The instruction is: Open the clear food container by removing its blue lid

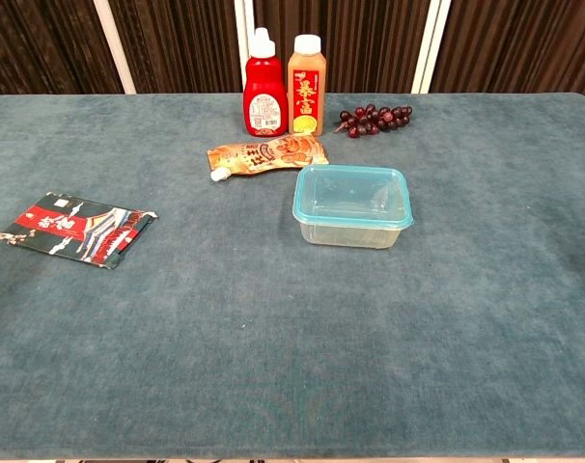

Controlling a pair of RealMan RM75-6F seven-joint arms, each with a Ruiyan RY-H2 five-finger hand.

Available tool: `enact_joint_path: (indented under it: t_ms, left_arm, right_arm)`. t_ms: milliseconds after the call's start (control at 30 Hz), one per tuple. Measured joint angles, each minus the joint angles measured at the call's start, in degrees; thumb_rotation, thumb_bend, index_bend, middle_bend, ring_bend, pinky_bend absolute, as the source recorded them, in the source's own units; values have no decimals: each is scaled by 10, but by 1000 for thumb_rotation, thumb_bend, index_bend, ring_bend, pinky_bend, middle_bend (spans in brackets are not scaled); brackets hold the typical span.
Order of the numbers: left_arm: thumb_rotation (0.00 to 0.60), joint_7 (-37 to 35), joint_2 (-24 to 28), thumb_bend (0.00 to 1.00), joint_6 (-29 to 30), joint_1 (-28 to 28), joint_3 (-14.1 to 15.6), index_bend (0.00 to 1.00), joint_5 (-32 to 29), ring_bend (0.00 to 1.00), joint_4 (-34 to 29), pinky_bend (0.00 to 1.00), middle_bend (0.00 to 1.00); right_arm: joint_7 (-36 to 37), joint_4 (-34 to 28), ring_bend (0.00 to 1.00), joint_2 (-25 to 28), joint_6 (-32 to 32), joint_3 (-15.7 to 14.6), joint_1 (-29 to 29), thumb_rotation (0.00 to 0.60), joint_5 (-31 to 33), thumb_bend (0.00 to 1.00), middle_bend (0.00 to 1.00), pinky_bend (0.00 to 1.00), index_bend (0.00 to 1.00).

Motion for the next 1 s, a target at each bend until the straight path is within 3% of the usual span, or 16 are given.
enact_joint_path:
  t_ms: [633,1000]
  left_arm:
    - [600,1,-3,0,-8,-6,0,0,-1,0,-12,5,0]
    - [600,59,-2,0,-77,-63,-30,0,-33,0,-84,5,0]
  right_arm:
    - [7,-3,0,11,2,4,-4,600,10,188,0,0,0]
    - [7,-6,0,9,1,7,-5,600,20,187,0,0,0]
